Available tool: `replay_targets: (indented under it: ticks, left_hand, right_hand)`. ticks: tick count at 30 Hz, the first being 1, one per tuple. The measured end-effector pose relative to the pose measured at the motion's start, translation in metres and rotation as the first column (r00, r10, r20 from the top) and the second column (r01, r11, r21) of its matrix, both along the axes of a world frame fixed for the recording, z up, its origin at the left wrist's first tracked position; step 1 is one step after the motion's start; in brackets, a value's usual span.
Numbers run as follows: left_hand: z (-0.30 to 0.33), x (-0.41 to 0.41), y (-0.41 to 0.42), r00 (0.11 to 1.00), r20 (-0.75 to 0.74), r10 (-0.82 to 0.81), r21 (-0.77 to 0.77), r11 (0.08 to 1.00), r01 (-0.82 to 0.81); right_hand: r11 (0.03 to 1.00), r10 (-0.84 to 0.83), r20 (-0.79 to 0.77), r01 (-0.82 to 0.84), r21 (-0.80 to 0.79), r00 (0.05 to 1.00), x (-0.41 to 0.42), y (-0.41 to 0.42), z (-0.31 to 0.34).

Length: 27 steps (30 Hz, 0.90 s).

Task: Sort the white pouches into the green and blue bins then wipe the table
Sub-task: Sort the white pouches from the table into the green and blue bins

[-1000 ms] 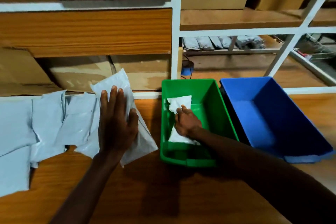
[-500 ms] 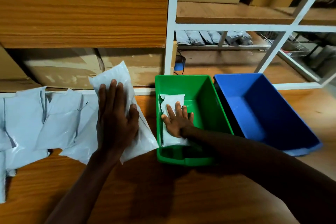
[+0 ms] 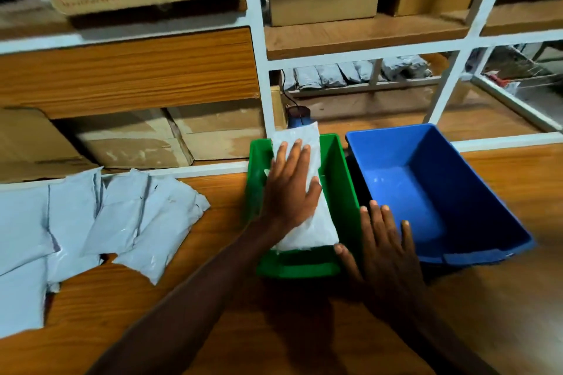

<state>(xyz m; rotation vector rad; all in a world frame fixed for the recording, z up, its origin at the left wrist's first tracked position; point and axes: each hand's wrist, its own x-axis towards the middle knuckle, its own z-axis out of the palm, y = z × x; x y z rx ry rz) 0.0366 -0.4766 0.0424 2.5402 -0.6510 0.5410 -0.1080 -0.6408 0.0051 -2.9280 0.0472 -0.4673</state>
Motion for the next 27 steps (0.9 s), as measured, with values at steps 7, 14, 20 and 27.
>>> replay_targets:
  ticks: [7, 14, 20, 27]
  left_hand:
    - [-0.057, 0.032, -0.040, 0.933, -0.340, 0.118, 0.325, 0.946, -0.001]
    - [-0.098, 0.039, -0.053, 0.909, -0.397, 0.129, 0.457, 0.886, 0.074]
    - [-0.121, 0.045, -0.055, 0.861, -0.470, 0.191, 0.487, 0.870, 0.073]
    - [-0.048, 0.027, -0.032, 0.858, -0.513, -0.015, 0.274, 0.945, 0.180]
  right_hand:
    - [0.999, -0.026, 0.092, 0.029, -0.032, 0.995, -0.002, 0.001, -0.004]
    - [0.996, -0.046, 0.167, 0.057, -0.063, 0.985, 0.000, 0.000, -0.010]
    - [0.988, -0.063, 0.214, 0.091, -0.126, 0.975, 0.004, 0.001, -0.016]
    - [0.989, -0.056, 0.240, 0.087, -0.121, 0.969, 0.001, 0.005, -0.009]
